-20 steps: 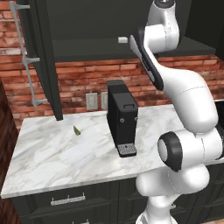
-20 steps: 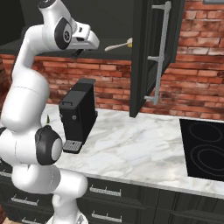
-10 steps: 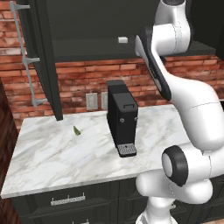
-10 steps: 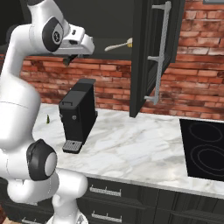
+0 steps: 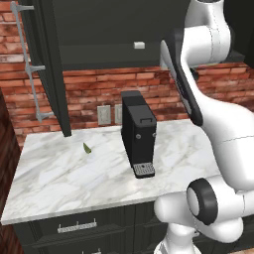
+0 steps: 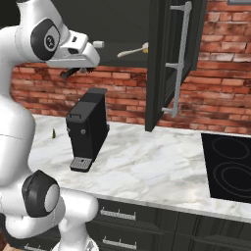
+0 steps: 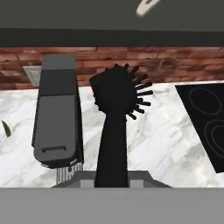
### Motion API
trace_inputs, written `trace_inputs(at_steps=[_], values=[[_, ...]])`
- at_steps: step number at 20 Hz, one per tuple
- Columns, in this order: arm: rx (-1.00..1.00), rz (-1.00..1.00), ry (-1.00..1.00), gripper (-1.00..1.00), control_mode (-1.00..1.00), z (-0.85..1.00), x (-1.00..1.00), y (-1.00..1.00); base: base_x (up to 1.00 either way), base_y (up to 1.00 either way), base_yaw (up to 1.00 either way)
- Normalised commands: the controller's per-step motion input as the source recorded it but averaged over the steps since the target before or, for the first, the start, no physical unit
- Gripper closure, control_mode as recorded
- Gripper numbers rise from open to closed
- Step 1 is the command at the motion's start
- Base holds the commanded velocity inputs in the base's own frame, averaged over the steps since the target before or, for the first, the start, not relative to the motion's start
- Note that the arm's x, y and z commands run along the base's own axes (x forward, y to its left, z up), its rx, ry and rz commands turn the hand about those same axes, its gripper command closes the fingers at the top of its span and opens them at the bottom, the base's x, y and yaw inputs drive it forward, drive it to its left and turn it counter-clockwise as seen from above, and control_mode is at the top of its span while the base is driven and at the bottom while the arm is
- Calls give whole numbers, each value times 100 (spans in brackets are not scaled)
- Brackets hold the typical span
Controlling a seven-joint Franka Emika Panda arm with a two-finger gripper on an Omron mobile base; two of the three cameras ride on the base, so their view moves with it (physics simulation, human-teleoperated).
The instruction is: Pick the dish brush and dish brush from the cabinet and place them on the counter.
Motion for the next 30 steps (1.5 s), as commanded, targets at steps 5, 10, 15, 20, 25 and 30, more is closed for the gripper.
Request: trace_inputs(at_steps=[5, 10, 15, 20, 25, 30], values=[[0, 4, 2, 100, -100, -26, -53, -4, 0, 0, 0], [0, 6, 0, 100, -100, -40, -46, -8, 0, 0, 0], [0, 7, 0, 100, -100, -49, -33, -10, 0, 0, 0], [0, 7, 0, 100, -100, -55, -36, -14, 0, 0, 0], [0, 6, -1, 100, -100, -51, -29, -17, 0, 0, 0], [0, 4, -2, 100, -100, -46, -12, -17, 0, 0, 0]])
